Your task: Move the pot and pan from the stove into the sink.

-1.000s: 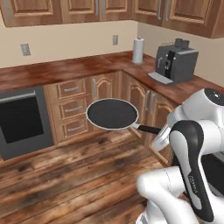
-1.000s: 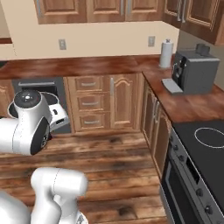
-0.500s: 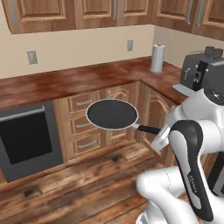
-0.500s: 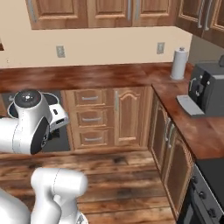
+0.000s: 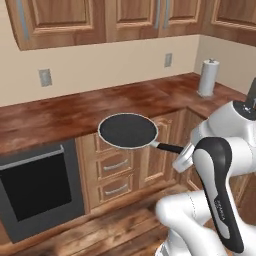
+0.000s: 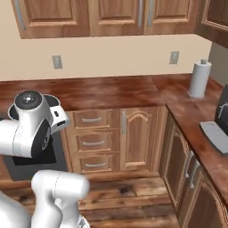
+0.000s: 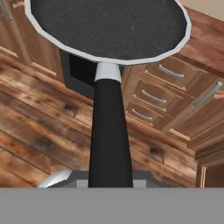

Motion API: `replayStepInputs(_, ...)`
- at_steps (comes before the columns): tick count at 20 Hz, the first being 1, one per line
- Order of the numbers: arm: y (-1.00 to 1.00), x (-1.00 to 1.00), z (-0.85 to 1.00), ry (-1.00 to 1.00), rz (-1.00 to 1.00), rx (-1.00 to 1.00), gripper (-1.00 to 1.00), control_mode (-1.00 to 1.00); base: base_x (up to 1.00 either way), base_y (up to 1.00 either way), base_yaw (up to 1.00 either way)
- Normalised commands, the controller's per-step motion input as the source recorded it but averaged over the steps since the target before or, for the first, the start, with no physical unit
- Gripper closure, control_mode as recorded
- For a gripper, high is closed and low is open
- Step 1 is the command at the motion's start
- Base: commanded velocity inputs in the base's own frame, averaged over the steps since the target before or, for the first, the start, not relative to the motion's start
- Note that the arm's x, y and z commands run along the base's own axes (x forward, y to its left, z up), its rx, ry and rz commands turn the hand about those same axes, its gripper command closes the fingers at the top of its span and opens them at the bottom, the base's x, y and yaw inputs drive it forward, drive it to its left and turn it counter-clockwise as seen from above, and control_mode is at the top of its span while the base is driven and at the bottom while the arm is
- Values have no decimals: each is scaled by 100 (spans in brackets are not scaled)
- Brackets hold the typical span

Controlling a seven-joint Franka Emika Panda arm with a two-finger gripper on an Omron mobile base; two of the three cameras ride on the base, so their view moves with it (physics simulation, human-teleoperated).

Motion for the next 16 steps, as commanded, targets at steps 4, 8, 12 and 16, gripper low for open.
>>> replayStepInputs(4, 0, 0, 0, 0, 0, 0, 100, 100, 67, 65, 5)
replayStepInputs(8, 0, 0, 0, 0, 0, 0, 100, 100, 31, 79, 11)
replayStepInputs(12, 0, 0, 0, 0, 0, 0, 100, 100, 15, 82, 15)
replayStepInputs(16, 0, 0, 0, 0, 0, 0, 100, 100, 5, 86, 15)
